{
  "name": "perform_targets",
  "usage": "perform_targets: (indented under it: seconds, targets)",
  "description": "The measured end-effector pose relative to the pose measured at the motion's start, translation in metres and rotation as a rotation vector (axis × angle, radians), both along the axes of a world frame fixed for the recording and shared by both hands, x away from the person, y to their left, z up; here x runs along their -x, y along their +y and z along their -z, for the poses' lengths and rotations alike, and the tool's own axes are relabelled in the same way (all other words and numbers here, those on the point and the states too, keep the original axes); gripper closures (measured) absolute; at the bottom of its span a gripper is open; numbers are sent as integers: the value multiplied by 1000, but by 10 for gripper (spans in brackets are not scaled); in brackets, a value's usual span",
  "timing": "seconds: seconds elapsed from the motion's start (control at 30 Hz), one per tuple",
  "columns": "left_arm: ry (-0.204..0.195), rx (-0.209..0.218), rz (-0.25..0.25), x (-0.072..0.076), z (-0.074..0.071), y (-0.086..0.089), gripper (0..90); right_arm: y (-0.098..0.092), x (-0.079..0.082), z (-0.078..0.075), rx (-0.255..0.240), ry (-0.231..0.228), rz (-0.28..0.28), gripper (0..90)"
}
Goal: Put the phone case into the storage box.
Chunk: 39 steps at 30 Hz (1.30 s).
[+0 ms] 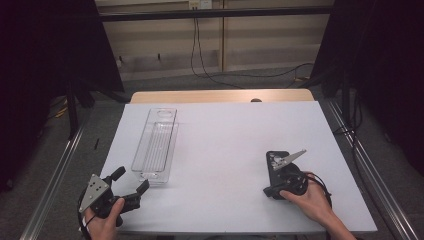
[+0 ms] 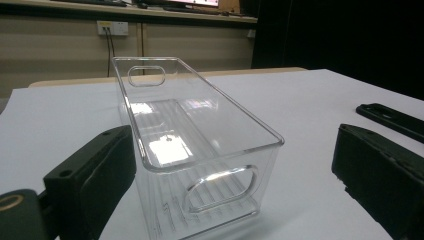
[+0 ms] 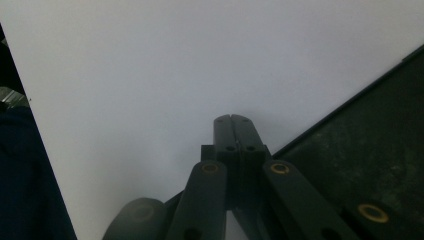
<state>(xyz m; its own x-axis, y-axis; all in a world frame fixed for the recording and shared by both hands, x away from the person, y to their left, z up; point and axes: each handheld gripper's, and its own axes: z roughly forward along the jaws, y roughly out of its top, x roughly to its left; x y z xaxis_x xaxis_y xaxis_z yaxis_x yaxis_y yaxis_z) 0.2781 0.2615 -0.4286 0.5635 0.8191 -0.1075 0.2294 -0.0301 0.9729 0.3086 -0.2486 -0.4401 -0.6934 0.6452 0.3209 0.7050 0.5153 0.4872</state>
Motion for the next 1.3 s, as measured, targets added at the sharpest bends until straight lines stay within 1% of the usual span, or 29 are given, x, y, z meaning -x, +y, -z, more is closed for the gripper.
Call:
perform_targets:
  seconds: [0.1, 0.2, 0.3, 0.63, 0.97, 1.3]
  targets:
    - [3, 1, 0, 0, 0, 0, 40, -3, 1, 0, 2, -4, 4, 900]
    - [4, 4, -1, 0, 0, 1, 40, -4, 5, -1, 24, -34, 8, 900]
    - [3, 1, 1, 0, 0, 0, 40, -6, 7, -2, 35, -45, 15, 900]
    - [-1, 0, 3, 0, 0, 1, 40, -22, 11, 0, 2, -43, 57, 900]
    - [4, 5, 5, 0, 0, -1, 40, -32, 13, 0, 10, -45, 87, 900]
    - [4, 4, 6, 0, 0, 0, 40, -36, 13, -1, 23, -55, 95, 900]
